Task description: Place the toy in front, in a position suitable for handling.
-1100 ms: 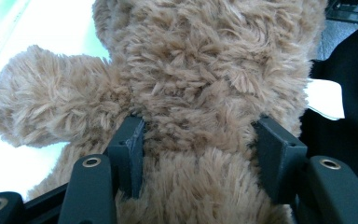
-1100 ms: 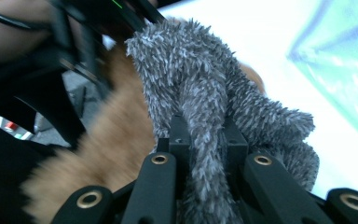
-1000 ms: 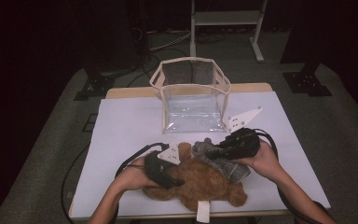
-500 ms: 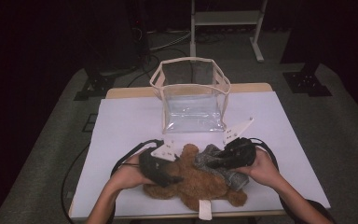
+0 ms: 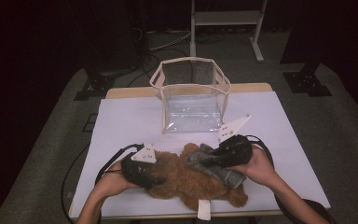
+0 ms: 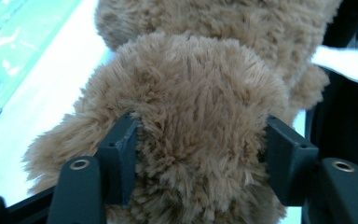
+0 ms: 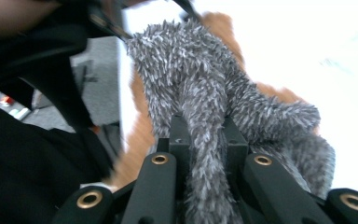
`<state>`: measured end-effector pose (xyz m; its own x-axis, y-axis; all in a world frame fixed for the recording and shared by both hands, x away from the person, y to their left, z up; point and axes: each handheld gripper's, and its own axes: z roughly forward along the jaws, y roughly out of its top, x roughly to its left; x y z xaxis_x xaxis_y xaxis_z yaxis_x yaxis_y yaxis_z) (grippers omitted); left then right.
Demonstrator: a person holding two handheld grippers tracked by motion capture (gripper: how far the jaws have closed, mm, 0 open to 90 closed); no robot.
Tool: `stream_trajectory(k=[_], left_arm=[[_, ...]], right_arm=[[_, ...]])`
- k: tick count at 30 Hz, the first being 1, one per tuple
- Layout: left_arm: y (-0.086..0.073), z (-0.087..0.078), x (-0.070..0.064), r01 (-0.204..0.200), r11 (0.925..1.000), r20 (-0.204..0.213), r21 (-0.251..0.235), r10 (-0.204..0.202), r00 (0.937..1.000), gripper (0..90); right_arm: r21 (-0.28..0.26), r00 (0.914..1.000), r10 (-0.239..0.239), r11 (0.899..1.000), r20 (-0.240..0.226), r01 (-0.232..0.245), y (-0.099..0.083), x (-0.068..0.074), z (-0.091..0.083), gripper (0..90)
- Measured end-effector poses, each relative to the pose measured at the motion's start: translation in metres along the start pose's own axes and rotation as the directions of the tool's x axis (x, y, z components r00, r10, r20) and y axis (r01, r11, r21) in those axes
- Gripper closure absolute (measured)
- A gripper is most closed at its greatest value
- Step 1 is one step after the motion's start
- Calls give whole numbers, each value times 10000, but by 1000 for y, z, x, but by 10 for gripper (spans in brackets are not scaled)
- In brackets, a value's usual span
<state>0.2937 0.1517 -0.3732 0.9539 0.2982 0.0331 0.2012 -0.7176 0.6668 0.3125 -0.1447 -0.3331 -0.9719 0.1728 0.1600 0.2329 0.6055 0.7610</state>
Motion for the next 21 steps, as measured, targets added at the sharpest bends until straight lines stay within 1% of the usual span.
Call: stream_trajectory(k=[3, 4, 5, 6, 7, 8, 9, 11, 12, 13, 15, 16, 18, 20, 21], left_arm=[[7, 4, 1, -145, 9997, -190, 207, 148, 9997, 375], [9, 4, 2, -119, 9998, -204, 189, 123, 9997, 372], [9, 5, 2, -46, 9999, -228, 118, 49, 9997, 368], [10, 5, 3, -16, 10000, -269, 69, 18, 9996, 363], [10, 3, 4, -6, 10000, -259, -6, 6, 9997, 353], [10, 1, 4, 12, 10000, -233, -93, -14, 9997, 337], [10, -2, 5, 30, 9997, -202, -223, -35, 9998, 320], [10, -7, 5, 129, 9987, -114, -490, -135, 9998, 285], [10, -10, 5, 84, 9988, -122, -487, -90, 9999, 272], [9, -12, 5, 52, 9989, -122, -460, -58, 9999, 261], [7, -14, 7, 213, 9986, 36, -474, -212, 9998, 262], [7, -13, 8, 263, 9985, 159, -481, -256, 9995, 278], [5, -7, 7, 257, 9982, 461, -549, -232, 9987, 360], [4, 0, 4, 302, 9981, 647, -533, -267, 9975, 401], [4, 4, 3, 341, 9976, 720, -599, -297, 9970, 415]], right_arm=[[263, 9995, -276, 9993, -146, 280, 10, 14, 12, 788], [404, 9992, -379, 9984, -155, 385, 10, 18, 16, 788], [618, 9988, -495, 9968, -70, 498, 9, 20, 18, 788], [808, 9988, -485, 9956, 52, 480, 5, 21, 21, 789], [993, 9989, -425, 9942, 198, 403, 0, 20, 23, 790], [1044, 9989, -357, 9940, 287, 326, -6, 17, 23, 792], [978, 9994, -171, 9951, 315, 140, -12, 13, 22, 794], [907, 9991, 37, 9958, 430, -76, -20, 6, 17, 797], [832, 9991, 166, 9963, 399, -198, -23, 3, 14, 797], [870, 9987, 135, 9961, 501, -179, -24, 1, 12, 798], [956, 9981, 207, 9951, 577, -261, -25, 0, 8, 798], [971, 9980, 200, 9949, 593, -257, -26, -1, 7, 798], [1019, 9977, 229, 9944, 632, -293, -28, -5, 4, 798], [997, 9972, 409, 9939, 633, -471, -31, -7, 0, 797], [970, 9966, 487, 9938, 667, -550, -32, -8, -4, 796]])
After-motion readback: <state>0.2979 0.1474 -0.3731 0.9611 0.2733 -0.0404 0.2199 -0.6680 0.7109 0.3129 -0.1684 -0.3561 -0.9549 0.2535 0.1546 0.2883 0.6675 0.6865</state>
